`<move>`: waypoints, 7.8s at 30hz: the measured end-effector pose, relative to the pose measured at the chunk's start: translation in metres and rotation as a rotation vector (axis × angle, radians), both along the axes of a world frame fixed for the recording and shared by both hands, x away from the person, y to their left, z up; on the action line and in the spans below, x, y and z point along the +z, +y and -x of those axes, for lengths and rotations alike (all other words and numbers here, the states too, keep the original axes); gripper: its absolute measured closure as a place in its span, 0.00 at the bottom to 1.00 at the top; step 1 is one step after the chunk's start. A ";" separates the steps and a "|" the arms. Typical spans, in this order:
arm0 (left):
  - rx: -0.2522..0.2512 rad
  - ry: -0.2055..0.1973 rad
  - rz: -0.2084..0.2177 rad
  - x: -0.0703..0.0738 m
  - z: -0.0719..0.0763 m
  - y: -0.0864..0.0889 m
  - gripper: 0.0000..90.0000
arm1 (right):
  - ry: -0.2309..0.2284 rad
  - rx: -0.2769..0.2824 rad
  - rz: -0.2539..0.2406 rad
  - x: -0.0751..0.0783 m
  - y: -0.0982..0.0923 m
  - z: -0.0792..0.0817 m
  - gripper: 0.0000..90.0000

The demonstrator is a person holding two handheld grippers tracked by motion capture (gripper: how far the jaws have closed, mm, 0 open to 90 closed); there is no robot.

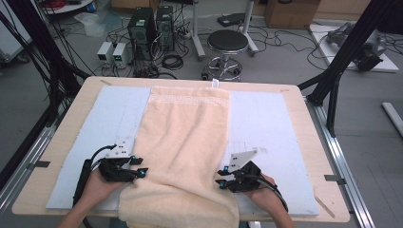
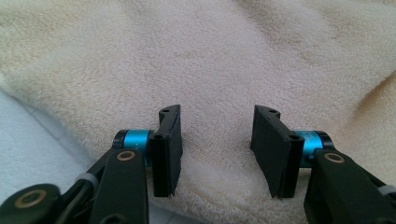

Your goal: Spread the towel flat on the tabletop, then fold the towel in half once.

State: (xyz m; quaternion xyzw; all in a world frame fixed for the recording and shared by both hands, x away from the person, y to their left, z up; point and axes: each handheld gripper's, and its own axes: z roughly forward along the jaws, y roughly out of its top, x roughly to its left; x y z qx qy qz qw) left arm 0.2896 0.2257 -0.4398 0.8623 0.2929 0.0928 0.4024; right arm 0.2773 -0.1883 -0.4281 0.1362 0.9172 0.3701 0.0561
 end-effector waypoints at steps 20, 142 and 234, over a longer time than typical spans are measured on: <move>-0.015 -0.017 -0.015 0.000 0.003 -0.010 0.55 | 0.030 -0.056 -0.010 0.006 -0.039 0.017 0.86; 0.044 0.002 0.056 0.018 -0.008 -0.008 0.27 | -0.052 -0.249 -0.086 0.026 -0.020 -0.035 0.31; 0.276 0.061 -0.056 0.009 -0.142 -0.011 0.93 | 0.111 -0.408 -0.002 -0.003 -0.013 -0.168 0.94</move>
